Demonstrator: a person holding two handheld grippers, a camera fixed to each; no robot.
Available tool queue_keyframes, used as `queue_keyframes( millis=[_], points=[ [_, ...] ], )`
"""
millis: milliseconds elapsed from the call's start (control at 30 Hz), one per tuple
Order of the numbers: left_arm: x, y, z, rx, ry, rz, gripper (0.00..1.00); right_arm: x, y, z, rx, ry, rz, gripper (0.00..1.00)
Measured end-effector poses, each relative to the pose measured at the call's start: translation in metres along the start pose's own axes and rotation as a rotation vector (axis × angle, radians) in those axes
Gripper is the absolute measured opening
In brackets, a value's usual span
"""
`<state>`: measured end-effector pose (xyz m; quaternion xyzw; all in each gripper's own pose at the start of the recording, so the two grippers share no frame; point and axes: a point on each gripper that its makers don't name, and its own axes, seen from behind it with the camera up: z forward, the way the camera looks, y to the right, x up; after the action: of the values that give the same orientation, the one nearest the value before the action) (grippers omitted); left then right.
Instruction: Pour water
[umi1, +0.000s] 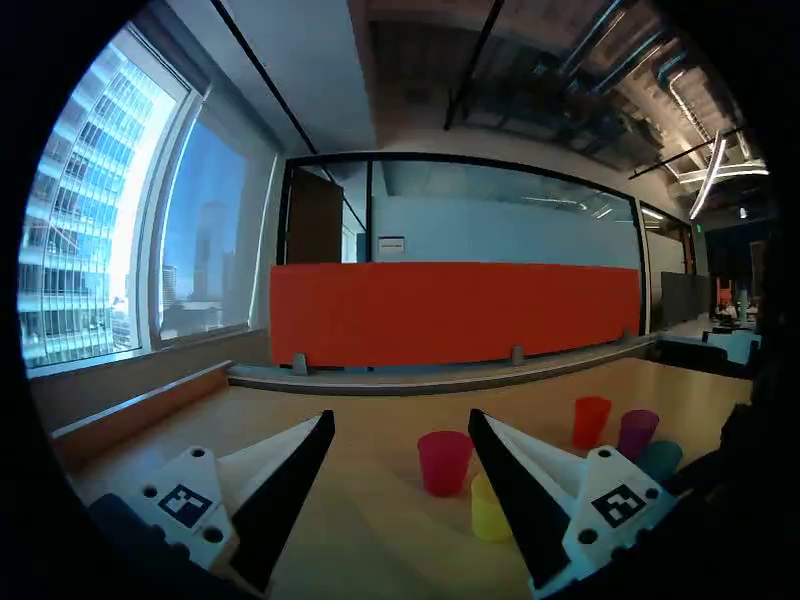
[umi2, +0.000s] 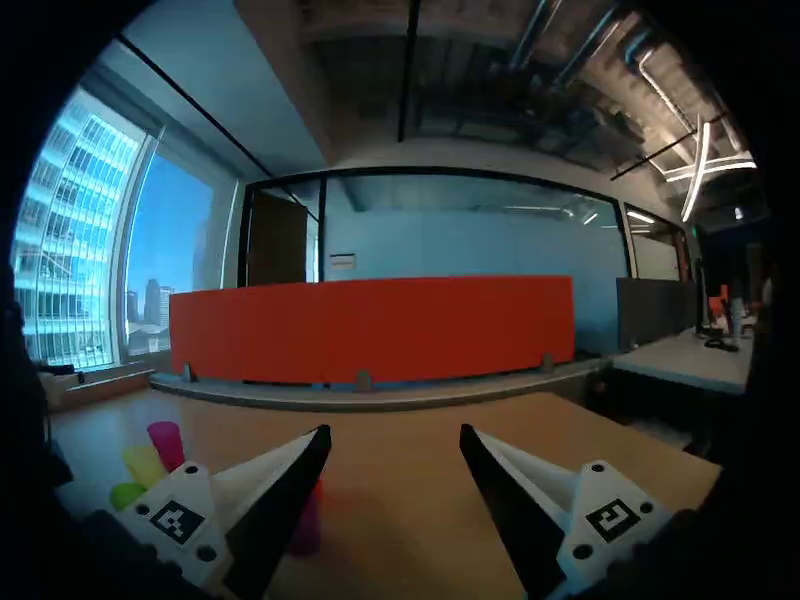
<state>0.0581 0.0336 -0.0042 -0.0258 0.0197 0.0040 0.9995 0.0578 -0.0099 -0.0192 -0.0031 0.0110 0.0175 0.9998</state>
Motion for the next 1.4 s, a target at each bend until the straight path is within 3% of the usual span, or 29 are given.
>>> queue_keyframes(
  millis=[400, 733, 1400],
  points=[
    [-0.021, -0.012, 0.000, 0.051, 0.017, 0.040, 1.00, -0.005, 0.020, -0.008, -0.047, -0.042, -0.030, 1.00],
    [-0.046, -0.018, 0.006, 0.052, -0.009, 0.029, 1.00, -0.009, 0.027, -0.009, -0.075, -0.069, -0.039, 1.00],
    [-0.062, -0.023, 0.010, 0.049, -0.024, 0.001, 1.00, -0.013, 0.023, -0.008, -0.078, -0.080, -0.054, 1.00]
  ],
)
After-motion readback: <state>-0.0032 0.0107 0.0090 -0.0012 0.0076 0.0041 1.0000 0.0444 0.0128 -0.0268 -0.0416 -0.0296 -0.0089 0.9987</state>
